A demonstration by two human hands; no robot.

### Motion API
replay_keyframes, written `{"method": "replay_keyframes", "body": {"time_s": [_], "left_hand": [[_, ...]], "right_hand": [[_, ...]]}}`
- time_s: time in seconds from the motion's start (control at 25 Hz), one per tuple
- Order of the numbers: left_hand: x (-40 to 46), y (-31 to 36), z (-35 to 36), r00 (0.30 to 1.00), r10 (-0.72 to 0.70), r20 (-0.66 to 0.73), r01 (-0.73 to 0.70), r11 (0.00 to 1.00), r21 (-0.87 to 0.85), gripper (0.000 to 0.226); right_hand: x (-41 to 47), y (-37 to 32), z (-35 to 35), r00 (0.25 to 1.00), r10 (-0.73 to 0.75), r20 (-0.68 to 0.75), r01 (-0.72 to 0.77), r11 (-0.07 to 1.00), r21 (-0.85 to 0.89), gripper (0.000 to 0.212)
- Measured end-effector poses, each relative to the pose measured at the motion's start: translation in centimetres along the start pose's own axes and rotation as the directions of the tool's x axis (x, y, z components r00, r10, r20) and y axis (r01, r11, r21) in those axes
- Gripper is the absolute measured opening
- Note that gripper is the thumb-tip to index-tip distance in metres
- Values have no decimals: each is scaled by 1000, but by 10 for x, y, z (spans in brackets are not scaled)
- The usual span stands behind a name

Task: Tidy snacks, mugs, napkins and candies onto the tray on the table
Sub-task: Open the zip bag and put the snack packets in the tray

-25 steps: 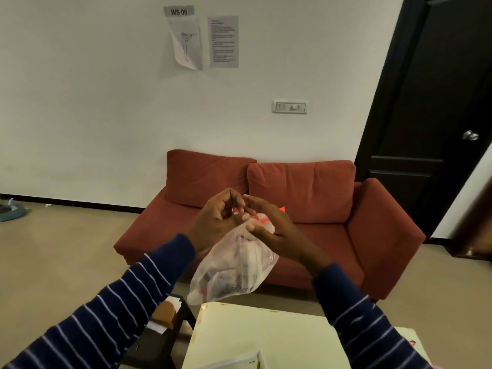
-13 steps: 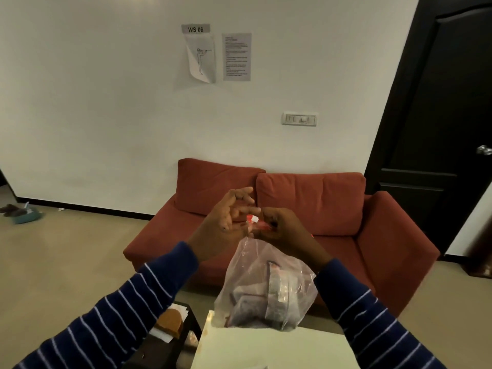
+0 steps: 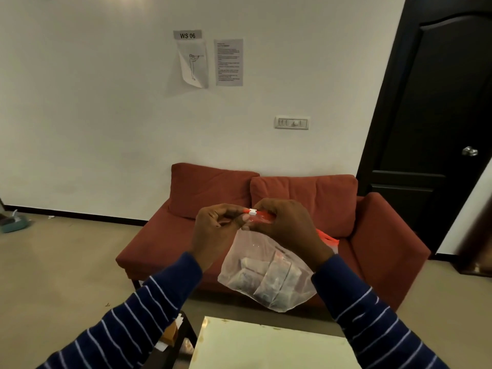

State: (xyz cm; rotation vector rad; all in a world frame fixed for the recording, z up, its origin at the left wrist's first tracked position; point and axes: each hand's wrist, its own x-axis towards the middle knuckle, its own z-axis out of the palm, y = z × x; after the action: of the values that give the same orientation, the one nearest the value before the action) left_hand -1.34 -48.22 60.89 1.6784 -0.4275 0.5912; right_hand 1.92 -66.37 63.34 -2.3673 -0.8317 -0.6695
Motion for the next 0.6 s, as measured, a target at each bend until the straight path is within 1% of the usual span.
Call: {"method": "replay_keyframes", "body": {"time_s": [0.04,0.08,0.16,0.2,0.28,0.32,0.44,0.52,0.6], "left_hand": [[0,2,2,1000,13,-19,-14,1000,-19,15],[1,4,3,999,28,-34,-29,999,-38,14],[3,6,6,998,24,-57,-28,997,-78,12],[5,6,7,998,-3,-63,-4,994,-109,10],[9,8,6,997,-54,-58,45,988,-145,6],[11,9,5,997,-59,-57,50,989,-138,4],[12,15,3,998,-20,-67,13,994,-109,8],[12,18,2,996,-7,-91,-2,994,-108,9],[13,18,3,989,-24,-143,7,993,-115,7]], "right_hand": [[3,1,-5,999,-44,-22,43,998,-42,35],[7,2,-9,996,-86,-26,86,996,-35,36],[13,4,-15,990,-140,-8,140,988,68,38],[15,4,-14,989,-146,-5,146,980,133,34],[18,2,-11,992,-117,-42,124,958,257,20],[18,0,-9,993,-92,-73,110,943,314,18],[21,-4,-7,989,-74,-128,121,898,422,17],[25,-9,-8,990,-63,-129,117,874,472,16],[28,-15,-7,993,-31,-118,87,857,507,17]]}}
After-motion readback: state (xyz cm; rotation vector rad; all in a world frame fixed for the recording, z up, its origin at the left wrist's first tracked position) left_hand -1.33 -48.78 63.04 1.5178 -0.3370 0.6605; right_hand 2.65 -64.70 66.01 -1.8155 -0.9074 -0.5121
